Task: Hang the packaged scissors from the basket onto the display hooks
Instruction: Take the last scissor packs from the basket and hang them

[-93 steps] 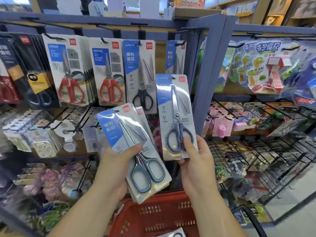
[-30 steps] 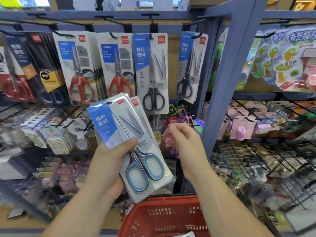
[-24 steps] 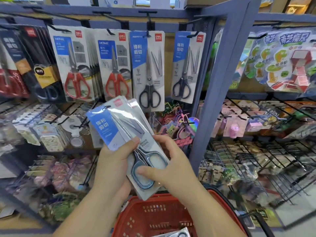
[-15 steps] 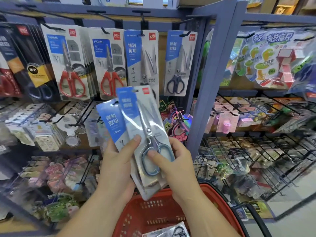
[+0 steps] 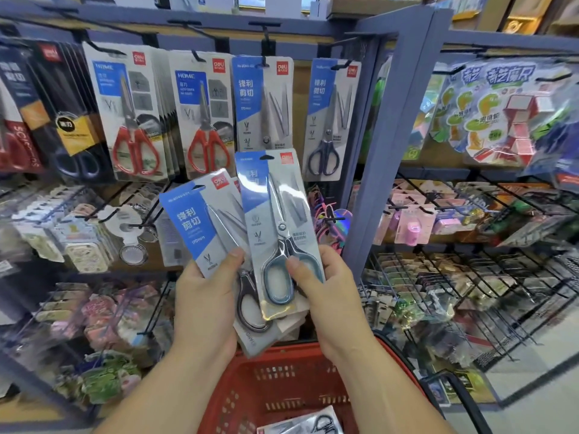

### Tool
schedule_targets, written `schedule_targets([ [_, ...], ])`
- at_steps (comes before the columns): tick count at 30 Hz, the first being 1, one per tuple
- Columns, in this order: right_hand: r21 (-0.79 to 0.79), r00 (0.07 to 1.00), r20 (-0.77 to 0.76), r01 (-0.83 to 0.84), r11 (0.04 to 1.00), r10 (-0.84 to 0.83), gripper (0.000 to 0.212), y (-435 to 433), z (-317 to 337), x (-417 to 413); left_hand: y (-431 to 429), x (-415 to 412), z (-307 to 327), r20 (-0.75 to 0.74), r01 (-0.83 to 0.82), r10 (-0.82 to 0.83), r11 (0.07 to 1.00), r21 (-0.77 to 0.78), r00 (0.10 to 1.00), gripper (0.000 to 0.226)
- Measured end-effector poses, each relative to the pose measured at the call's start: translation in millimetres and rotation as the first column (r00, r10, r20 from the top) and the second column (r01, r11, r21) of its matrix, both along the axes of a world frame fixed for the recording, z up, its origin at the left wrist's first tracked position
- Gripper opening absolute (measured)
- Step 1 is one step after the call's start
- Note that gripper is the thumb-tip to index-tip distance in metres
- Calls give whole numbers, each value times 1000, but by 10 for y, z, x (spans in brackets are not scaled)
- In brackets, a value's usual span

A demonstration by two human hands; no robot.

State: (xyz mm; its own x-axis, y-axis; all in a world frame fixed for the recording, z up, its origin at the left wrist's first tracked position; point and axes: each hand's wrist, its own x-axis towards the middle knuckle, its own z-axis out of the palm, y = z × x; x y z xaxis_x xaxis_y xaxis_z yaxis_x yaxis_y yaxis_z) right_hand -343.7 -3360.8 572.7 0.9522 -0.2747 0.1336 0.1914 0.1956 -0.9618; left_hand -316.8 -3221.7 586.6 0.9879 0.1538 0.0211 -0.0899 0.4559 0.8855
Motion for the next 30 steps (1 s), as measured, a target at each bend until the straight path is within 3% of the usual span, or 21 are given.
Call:
schedule_targets([
  [8, 37, 981, 145, 128, 991, -132, 6, -498, 270, 245, 132, 219, 182, 72, -36, 23, 982, 184, 997, 16],
  [19, -55, 938, 227, 280, 958, -261, 4, -704, 709, 878, 67, 235, 444, 151, 51, -66, 993, 105, 986, 25],
  [26, 31, 917, -41, 399, 916, -398, 34, -602, 588, 1067, 52, 301, 360, 121, 42, -56, 993, 111, 991, 25],
  [28, 66, 917, -108, 392, 918, -384, 42, -586, 605, 1146, 54, 316, 335, 111, 35, -47, 993, 108, 993, 26],
  [30, 131, 920, -196, 367, 921, -338, 37, -560, 665, 1230, 57, 330, 325, 104, 28, -40, 994, 109, 994, 26],
])
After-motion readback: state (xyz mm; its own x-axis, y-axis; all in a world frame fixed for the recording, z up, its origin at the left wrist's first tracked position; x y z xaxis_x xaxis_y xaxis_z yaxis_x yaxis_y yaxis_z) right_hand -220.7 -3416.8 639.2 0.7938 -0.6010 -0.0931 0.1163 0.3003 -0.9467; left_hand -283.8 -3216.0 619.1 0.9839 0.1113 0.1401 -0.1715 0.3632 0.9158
